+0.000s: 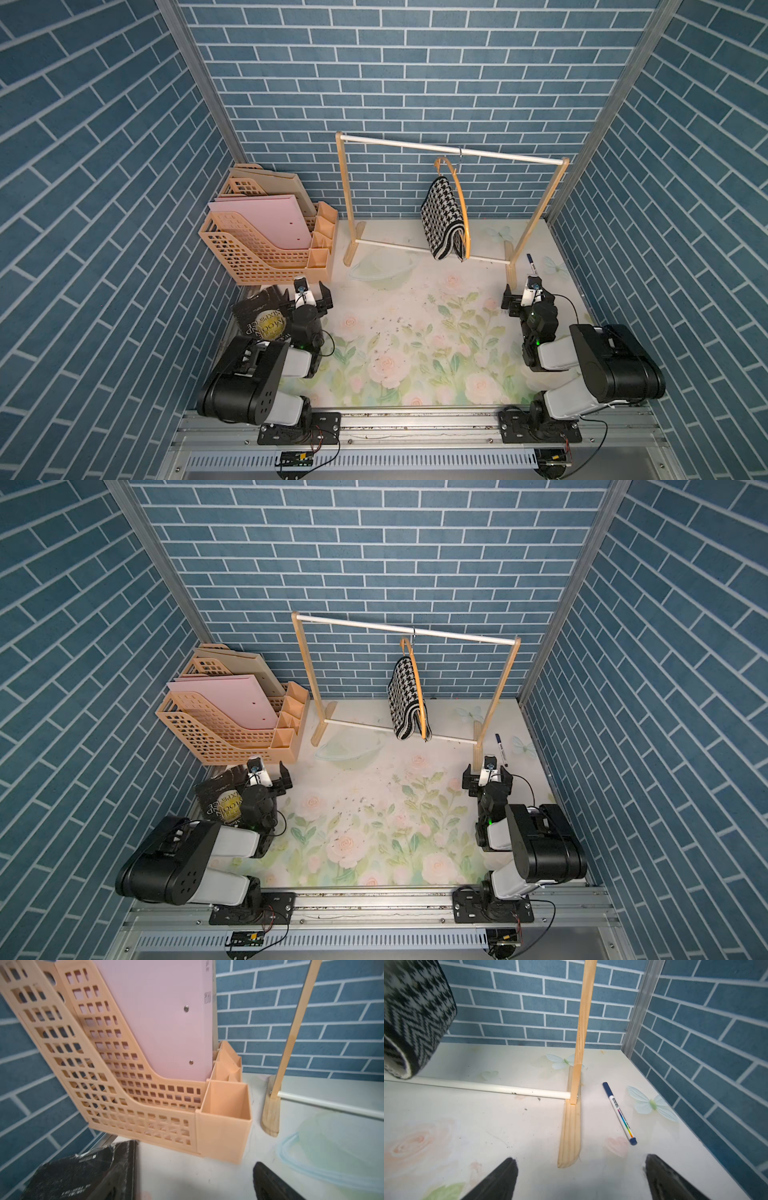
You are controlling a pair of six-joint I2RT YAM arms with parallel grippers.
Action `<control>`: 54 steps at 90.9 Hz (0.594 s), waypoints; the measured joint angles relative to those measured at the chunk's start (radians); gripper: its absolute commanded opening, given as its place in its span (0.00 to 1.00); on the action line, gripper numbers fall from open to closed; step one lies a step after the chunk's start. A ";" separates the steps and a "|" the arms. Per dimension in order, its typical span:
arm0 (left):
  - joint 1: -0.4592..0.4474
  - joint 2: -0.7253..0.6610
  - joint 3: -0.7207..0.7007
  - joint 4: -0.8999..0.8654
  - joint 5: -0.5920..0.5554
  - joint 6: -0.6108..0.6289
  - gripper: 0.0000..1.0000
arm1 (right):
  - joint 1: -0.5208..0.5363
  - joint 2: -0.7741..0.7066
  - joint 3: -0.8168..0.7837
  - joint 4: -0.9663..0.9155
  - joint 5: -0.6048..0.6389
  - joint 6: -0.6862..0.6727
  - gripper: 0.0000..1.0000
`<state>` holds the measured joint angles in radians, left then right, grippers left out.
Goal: Hang the scarf on the hanger
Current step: Reset both arms
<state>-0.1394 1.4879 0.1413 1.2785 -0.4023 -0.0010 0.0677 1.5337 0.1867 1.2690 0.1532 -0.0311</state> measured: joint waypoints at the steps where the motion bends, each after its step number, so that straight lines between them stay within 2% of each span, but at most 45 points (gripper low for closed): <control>1: 0.002 0.004 0.000 0.002 0.003 0.000 1.00 | -0.001 0.000 0.001 0.003 -0.002 0.000 1.00; 22: 0.040 0.033 0.031 0.038 0.092 -0.006 1.00 | -0.004 0.000 0.002 0.018 -0.019 0.000 1.00; 54: 0.044 0.032 0.035 0.045 0.116 -0.009 1.00 | -0.004 0.000 0.002 0.019 -0.019 0.000 1.00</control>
<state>-0.0956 1.5204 0.1764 1.3235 -0.2859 -0.0097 0.0635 1.5337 0.1883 1.2881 0.1341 -0.0311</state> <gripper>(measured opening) 0.996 0.996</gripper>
